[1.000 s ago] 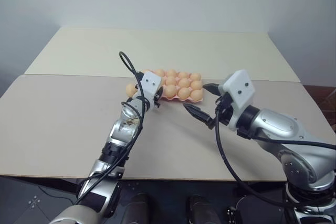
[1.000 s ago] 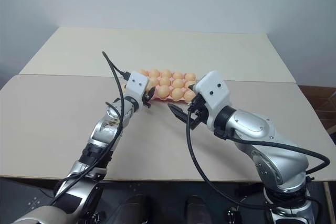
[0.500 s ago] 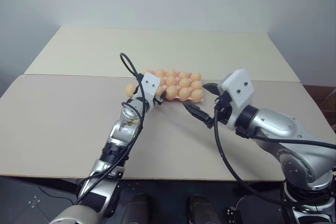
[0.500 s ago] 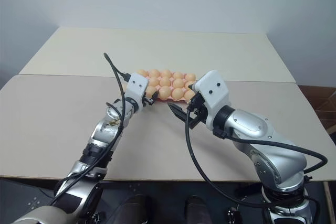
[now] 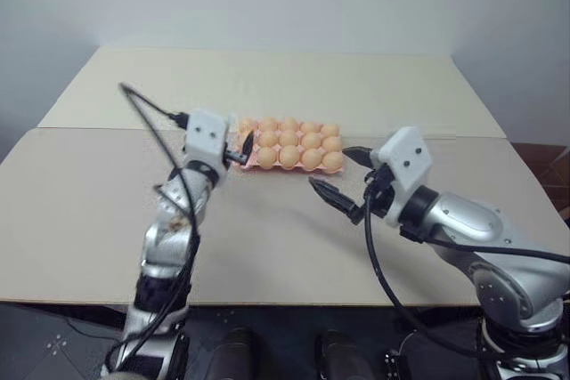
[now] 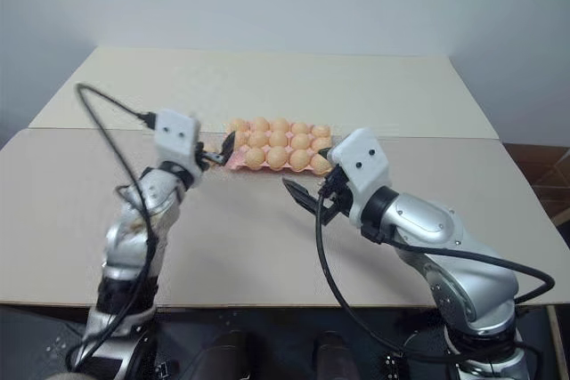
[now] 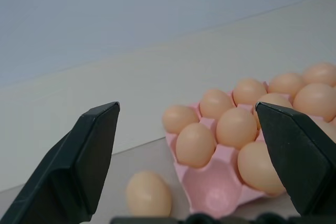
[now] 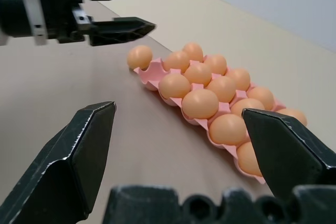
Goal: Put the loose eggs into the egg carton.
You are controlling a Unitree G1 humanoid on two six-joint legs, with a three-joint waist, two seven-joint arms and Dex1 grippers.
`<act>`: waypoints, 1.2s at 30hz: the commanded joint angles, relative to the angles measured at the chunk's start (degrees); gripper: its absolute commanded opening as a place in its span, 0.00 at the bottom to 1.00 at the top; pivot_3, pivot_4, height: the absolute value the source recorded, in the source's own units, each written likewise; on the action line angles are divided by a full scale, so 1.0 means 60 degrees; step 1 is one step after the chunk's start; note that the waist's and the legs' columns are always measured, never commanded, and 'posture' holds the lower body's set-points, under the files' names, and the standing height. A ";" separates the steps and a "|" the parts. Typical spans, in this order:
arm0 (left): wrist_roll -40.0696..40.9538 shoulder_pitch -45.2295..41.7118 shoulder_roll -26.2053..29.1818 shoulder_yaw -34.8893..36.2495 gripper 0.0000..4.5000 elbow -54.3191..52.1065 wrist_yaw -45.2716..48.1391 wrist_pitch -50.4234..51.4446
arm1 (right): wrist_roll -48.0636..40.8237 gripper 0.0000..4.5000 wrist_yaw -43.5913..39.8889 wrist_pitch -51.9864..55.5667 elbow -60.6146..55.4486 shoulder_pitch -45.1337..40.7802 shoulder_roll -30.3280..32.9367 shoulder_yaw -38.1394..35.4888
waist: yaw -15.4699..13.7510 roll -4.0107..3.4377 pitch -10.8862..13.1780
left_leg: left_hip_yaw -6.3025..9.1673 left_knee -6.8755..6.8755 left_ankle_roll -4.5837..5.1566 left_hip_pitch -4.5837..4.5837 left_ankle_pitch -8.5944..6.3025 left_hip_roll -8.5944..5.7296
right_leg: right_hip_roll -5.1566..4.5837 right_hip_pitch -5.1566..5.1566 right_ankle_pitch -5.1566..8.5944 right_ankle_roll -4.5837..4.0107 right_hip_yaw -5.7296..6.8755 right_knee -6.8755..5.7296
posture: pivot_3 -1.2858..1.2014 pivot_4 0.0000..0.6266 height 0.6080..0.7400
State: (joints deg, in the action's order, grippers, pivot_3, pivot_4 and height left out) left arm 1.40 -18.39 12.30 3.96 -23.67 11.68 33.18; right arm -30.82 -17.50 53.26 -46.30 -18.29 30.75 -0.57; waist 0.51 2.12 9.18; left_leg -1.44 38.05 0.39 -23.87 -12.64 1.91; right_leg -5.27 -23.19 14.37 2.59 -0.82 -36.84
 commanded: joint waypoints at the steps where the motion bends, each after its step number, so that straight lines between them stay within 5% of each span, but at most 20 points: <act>1: 0.0256 0.1157 -0.0091 0.0383 1.00 -0.1619 -0.0169 0.0100 | 0.0635 1.00 -0.0018 -0.1413 -0.0380 0.0746 -0.0205 0.0035 | -0.0005 0.0000 0.0000 | 0.0003 0.0000 0.0000 0.0000 0.0000 0.0001 | 0.0000 -0.0001 0.0000 0.0000 -0.0001 -0.0003 | 0.52 0.24 1.00; 6: 0.0327 0.2762 -0.0333 0.0812 1.00 -0.2608 -0.0511 -0.0041 | 0.1395 1.00 -0.0432 -0.3711 -0.0137 0.2036 -0.0809 0.0399 | 0.0005 -0.0001 -0.0001 | -0.0012 0.0000 0.0000 0.0022 0.0001 0.0002 | 0.0006 0.0014 -0.0002 -0.0004 0.0000 -0.0001 | 0.52 0.24 1.00; 16: 0.0431 0.4614 -0.0264 0.0989 1.00 -0.2911 -0.0454 -0.0062 | -0.0402 1.00 -0.2914 -0.4265 0.0178 0.2643 -0.0169 -0.0234 | 0.0012 -0.0001 -0.0001 | -0.0008 0.0000 0.0001 0.0026 0.0001 0.0007 | 0.0009 0.0017 -0.0001 -0.0008 0.0000 0.0008 | 0.52 0.24 1.00; 27: 0.0931 0.2388 0.1457 0.1240 1.00 -0.1426 0.0314 0.2198 | 0.0216 1.00 -0.3086 -0.4351 0.0267 0.2135 0.0229 0.0186 | 0.0001 -0.0001 -0.0001 | -0.0011 0.0000 0.0001 0.0022 0.0001 0.0006 | 0.0015 0.0012 0.0005 -0.0014 0.0003 0.0007 | 0.52 0.24 1.00; 36: 0.1034 -0.0794 0.1703 0.0924 1.00 0.1589 0.0345 0.2505 | 0.0601 1.00 -0.2815 -0.4154 0.0568 0.0994 0.0004 0.0646 | -0.0024 0.0000 -0.0001 | -0.0018 0.0000 0.0001 0.0020 0.0001 0.0000 | 0.0017 0.0012 0.0003 -0.0013 0.0007 0.0004 | 0.52 0.24 1.00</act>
State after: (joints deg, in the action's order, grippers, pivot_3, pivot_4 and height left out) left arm 7.28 -20.90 22.86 9.85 -15.85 14.41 48.03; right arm -27.30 -34.77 28.84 -42.09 -11.14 31.05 3.31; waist 0.37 2.12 9.18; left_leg -1.54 38.05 0.39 -23.76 -12.64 1.89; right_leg -5.18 -23.12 14.40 2.52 -0.78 -36.83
